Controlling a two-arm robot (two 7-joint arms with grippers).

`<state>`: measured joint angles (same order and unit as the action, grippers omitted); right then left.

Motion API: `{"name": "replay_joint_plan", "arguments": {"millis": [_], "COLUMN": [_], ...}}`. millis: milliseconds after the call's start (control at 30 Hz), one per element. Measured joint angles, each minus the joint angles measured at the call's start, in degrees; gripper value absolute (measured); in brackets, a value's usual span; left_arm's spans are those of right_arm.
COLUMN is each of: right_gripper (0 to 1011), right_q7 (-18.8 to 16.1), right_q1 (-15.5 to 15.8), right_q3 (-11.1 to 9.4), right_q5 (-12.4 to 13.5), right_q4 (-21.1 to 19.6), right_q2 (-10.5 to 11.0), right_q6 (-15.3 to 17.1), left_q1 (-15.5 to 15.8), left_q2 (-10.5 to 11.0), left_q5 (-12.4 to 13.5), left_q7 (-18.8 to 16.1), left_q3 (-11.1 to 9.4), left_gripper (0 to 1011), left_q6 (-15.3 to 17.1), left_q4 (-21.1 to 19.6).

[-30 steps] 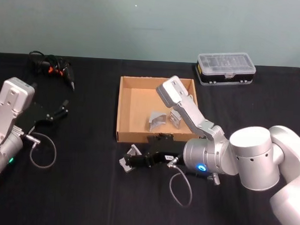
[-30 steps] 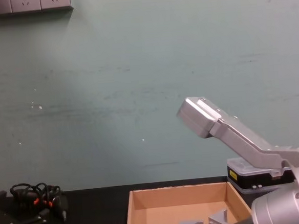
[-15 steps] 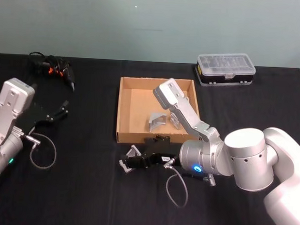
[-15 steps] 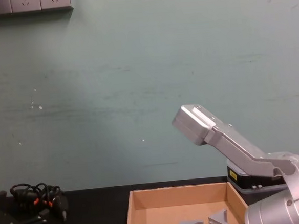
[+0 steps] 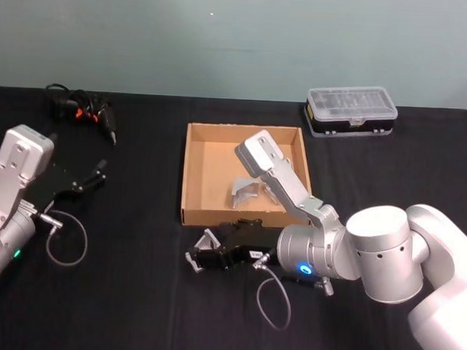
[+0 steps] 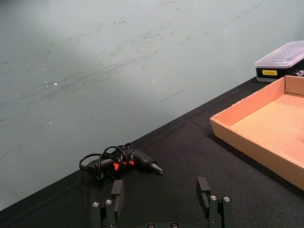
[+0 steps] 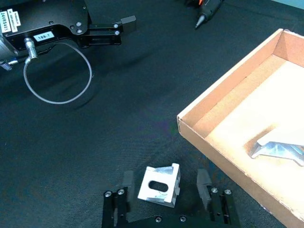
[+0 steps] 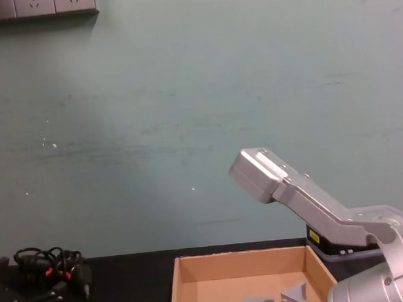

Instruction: Use one hand to pick up the angle iron from the table and place it into the box.

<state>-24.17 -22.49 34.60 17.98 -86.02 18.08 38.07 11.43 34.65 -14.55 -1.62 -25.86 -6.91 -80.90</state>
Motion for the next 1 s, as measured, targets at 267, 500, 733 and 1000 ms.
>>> {"name": "replay_joint_plan", "arguments": {"millis": [267, 500, 733, 1000], "right_gripper": [626, 397, 176, 68], "right_q7": [-0.1, -0.2, -0.5, -0.5], "right_q1": [0.1, 0.3, 0.3, 0.3], "right_q3": [0.0, 0.0, 0.1, 0.2], "right_q5": [-0.1, -0.3, -0.4, -0.7], "right_q4": [0.1, 0.0, 0.0, -0.1], "right_q2": [0.0, 0.2, 0.4, 0.4], "right_q6": [0.0, -0.2, -0.4, -0.5], "left_q1": [0.0, 0.0, 0.0, 0.0], "left_q2": [0.0, 0.0, 0.0, 0.0], "left_q5": [0.0, 0.0, 0.0, 0.0], "left_q7": [0.0, 0.0, 0.0, 0.0], "left_q3": [0.0, 0.0, 0.0, 0.0], "left_gripper": [1000, 1000, 1000, 1000], "left_q6": [0.0, 0.0, 0.0, 0.0], "left_q4": [0.0, 0.0, 0.0, 0.0]}}
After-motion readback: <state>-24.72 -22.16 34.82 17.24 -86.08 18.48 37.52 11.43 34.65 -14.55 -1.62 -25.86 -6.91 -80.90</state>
